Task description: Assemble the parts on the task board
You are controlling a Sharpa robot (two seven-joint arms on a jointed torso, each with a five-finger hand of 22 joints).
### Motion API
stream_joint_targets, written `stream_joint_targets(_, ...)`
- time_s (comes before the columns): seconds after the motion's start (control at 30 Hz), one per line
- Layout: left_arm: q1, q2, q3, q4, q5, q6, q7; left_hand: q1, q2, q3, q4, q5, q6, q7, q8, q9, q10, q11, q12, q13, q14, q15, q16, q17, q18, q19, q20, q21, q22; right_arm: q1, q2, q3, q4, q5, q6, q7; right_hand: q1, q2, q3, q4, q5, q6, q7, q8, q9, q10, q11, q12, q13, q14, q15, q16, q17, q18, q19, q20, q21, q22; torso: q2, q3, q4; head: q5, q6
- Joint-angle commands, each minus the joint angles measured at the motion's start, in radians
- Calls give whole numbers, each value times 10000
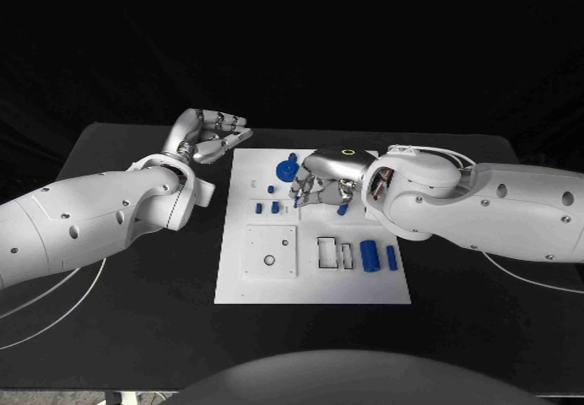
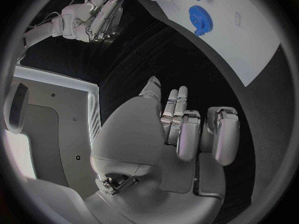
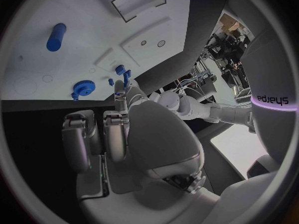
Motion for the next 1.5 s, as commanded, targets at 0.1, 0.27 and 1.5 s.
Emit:
stream_joint_targets(0.1, -7, 28, 6, 4, -183, 135, 90, -27, 82, -78, 9, 64, 86, -7, -18, -7, 67, -35, 49, 9, 1057, 15, 26, 2634, -74, 1069, 21, 24, 2634, -108, 45, -2, 118, -875, 269, 281, 77, -64, 73, 13, 59, -21, 73, -39, -16, -60, 53, -55, -7, 1062, 63, 41, 2629, -68, 1048, 16, 45, 2628, 3, -4, 0, 28, -74)
stream_joint_targets(0.27, -11, 34, 6, 1, -201, 138, 95, -27, 82, -78, 9, 64, 86, -7, -18, -7, 67, -35, 49, 9, 1057, 15, 26, 2634, -74, 1069, 21, 24, 2634, -281, 104, -6, 236, -1450, 434, 373, 77, -68, 97, 21, 59, -55, 87, -72, -30, -100, 68, -59, -9, 1062, 84, 41, 2629, -68, 1048, 33, 45, 2628, 1, -5, -2, 39, -74)
stream_joint_targets(1.5, -16, -13, 7, 61, -208, 172, 103, -27, 82, -78, 9, 64, 86, -7, -18, -7, 67, -35, 49, 9, 1057, 15, 26, 2634, -74, 1069, 21, 24, 2634, -928, 585, -21, -27, -3269, 736, 751, 77, -97, 140, 29, 60, -117, 99, -130, -56, -184, 77, -61, -9, 1062, 109, 41, 2629, -68, 1048, 62, 45, 2628, 14, -6, 0, 83, -74)
